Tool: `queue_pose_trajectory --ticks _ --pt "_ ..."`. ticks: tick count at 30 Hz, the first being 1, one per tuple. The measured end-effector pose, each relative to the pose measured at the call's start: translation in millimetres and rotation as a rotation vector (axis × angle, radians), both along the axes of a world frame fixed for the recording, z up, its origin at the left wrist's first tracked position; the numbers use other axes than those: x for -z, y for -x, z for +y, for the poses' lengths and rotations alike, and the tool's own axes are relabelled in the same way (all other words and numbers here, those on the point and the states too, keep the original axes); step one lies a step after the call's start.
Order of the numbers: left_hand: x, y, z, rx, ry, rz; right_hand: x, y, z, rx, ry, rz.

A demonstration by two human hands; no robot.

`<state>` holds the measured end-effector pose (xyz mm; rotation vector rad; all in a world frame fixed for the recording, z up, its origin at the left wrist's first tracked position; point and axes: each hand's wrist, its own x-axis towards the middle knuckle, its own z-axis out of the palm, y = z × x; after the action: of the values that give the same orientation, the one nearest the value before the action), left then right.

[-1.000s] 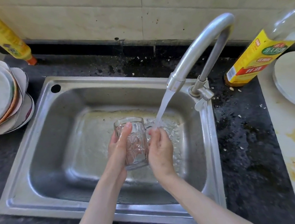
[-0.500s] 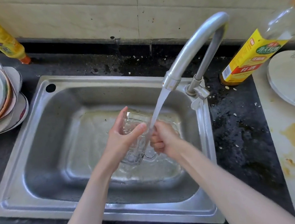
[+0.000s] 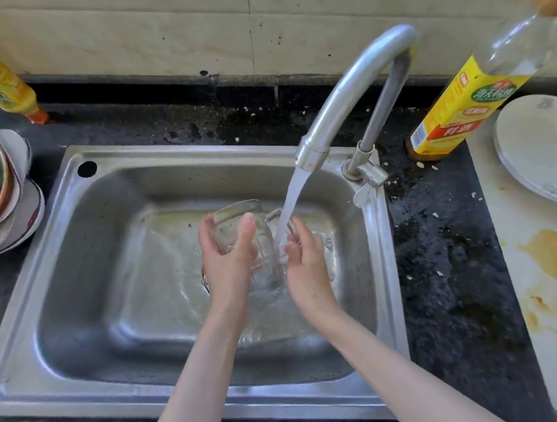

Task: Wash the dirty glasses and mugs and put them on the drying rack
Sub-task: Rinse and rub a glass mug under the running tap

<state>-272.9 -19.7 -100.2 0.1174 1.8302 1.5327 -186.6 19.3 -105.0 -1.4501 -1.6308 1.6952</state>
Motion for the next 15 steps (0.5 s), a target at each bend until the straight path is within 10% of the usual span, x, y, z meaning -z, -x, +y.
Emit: queue_pose_trajectory --ticks 15 --pt "8.1 -39.4 -3.1 0.513 -0.059 0.715 12.8 -24.1 21.2 0.106 0.359 0.398"
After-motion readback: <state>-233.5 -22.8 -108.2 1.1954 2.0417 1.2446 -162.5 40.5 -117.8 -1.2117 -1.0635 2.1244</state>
